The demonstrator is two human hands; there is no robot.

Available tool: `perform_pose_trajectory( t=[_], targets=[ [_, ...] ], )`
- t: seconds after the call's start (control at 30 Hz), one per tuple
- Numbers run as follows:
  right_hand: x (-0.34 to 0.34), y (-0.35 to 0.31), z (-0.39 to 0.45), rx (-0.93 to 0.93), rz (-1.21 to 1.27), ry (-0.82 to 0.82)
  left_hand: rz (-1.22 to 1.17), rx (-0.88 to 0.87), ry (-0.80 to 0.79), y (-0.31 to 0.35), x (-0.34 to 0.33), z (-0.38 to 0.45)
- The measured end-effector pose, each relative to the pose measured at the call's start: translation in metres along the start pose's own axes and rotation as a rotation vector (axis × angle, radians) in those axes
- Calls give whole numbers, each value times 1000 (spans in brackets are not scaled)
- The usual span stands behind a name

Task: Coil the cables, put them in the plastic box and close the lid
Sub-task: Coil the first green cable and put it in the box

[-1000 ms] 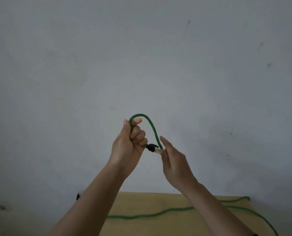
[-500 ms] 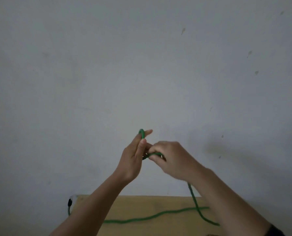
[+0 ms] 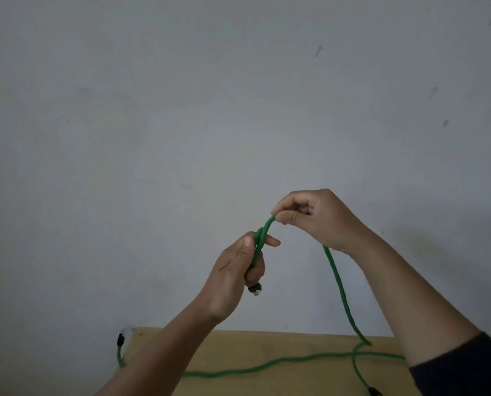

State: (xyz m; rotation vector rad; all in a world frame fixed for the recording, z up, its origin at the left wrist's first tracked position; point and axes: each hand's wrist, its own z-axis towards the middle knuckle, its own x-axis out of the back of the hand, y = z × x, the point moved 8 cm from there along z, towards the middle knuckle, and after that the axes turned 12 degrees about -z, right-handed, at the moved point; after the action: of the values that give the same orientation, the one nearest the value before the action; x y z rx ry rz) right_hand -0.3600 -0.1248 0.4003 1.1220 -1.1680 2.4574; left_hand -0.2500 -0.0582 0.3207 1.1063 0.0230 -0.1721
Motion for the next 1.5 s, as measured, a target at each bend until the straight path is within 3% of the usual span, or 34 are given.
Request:
perform_pose_trajectory(
  t=[0.17,0.23,0.3,0.37,0.47,0.57,0.63,0.77,0.87,1.1,1.2,1.3,1.4,1.5],
  targets=[
    [-20,20,0,-90,354,152,-561,30,-30,17,-12,13],
    [-41,35,-5,-185,327,178,-788,-10,10,30,-9,24],
    [-64,43,-14,-241,227,127,-868,-87,96,42,7,35],
    [-79,36,-25,-167,23,25,-777,-143,208,49,30,43],
    [-90,13,-36,-61,-138,-144,-303,-118,360,40,58,46],
    [-85,-10,-31,20,-348,-280,225,-165,299,31,53,37],
    [-70,-20,-23,52,-439,-298,392,-160,187,20,40,28],
    [-39,-32,-13,46,-409,-328,368,-18,2,-7,15,5],
    [-22,-37,-8,32,-314,-349,275,56,-48,-16,5,-8],
    [-17,-13,3,-20,186,-239,-143,32,-141,6,-17,-16],
    [-34,10,-3,-98,409,-78,-351,34,-64,17,-9,-5],
    [-61,28,-17,-184,378,-6,-532,-2,19,34,3,9],
    [-90,35,-37,-221,243,-108,-608,-55,148,49,23,21],
    [-106,19,-50,-136,91,-248,-436,-91,302,50,48,30]
  ],
)
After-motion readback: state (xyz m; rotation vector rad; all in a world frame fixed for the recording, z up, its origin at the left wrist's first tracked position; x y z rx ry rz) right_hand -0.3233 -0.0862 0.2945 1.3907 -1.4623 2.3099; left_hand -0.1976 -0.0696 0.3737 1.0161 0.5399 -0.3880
